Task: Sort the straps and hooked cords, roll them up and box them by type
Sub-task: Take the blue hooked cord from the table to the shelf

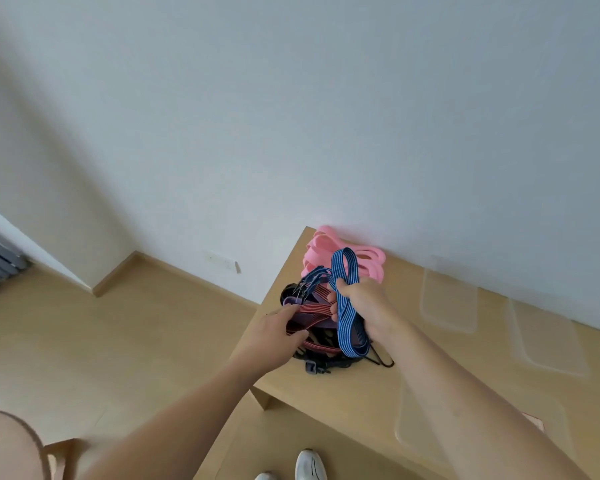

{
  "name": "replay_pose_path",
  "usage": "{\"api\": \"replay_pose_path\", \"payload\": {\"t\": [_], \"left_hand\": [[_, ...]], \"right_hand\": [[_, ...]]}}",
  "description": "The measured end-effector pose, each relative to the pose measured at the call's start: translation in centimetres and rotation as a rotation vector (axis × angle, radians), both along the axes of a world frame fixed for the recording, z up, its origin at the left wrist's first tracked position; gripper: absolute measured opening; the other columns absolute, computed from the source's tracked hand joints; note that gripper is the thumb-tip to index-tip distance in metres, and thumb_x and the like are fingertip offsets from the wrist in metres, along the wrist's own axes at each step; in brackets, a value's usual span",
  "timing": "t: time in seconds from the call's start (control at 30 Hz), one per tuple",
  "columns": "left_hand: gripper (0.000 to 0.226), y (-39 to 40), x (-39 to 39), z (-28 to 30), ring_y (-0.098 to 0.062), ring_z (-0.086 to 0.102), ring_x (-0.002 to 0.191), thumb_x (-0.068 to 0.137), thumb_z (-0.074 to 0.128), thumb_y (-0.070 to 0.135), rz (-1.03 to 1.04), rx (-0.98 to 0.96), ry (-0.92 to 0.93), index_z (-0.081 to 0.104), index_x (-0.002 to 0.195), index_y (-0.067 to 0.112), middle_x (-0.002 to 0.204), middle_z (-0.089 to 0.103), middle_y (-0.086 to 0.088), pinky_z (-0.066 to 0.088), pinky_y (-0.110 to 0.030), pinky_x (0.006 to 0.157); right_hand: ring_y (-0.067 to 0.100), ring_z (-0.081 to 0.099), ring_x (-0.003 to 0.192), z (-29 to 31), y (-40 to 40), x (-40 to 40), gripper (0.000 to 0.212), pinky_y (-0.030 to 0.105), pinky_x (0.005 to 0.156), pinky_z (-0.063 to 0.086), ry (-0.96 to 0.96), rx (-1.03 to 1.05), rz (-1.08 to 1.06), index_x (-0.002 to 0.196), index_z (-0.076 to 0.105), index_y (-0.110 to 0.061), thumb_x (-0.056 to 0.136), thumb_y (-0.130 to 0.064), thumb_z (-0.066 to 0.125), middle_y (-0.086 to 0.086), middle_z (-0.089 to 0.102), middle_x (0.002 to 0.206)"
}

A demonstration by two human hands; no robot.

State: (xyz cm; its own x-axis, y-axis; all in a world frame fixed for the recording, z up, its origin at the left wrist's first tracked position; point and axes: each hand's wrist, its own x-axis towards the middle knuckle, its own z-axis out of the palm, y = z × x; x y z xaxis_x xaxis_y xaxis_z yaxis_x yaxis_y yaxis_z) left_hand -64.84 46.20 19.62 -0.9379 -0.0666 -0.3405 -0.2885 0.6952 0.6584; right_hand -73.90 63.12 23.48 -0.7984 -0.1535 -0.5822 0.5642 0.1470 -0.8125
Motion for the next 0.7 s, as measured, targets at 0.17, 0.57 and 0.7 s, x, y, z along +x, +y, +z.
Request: {"api": "replay_pose_path", "payload": {"t": [0.17,0.57,0.7], "left_hand": [[0.04,-0.3,-0.3,-0.2,-0.003,0.056,0.093,0.101,0.058,0.035,0.179,0.09,0.048,0.057,0.14,0.029,0.123,0.062,0.014,0.041,-0.009,0.07],[0.108,-3.1,-4.9,5.6,-0.008,0.033,0.145,0.067,0.09,0.023,-0.024,0.128,0.243,0.03,0.153,0.046,0.156,0.038,0.017,0.033,-0.033,0.116],[0.067,-2.3,-6.1,7.1,0.005,0.059,0.081,0.073,0.088,0.011,-0.139,0.264,0.328,0.057,0.087,0.068,0.082,0.064,0.03,0.043,-0.02,0.077]], "right_hand": [[0.022,0.059,0.06,0.0,-1.0,-0.8,0.02,0.035,0.055,0.052,-0.042,-0.201,0.045,0.106,0.064,0.004,0.103,-0.013,0.053,0.012,0.067,0.078],[0.013,0.048,0.057,6.6,-1.2,-0.8,0.016,0.023,0.05,0.039,0.284,-0.081,0.419,0.116,0.061,-0.006,0.103,-0.012,0.053,0.006,0.065,0.078],[0.014,0.05,0.058,9.3,-1.3,0.2,0.013,0.024,0.052,0.043,0.402,-0.026,0.453,0.096,0.065,-0.009,0.102,-0.011,0.053,0.007,0.067,0.081]]}}
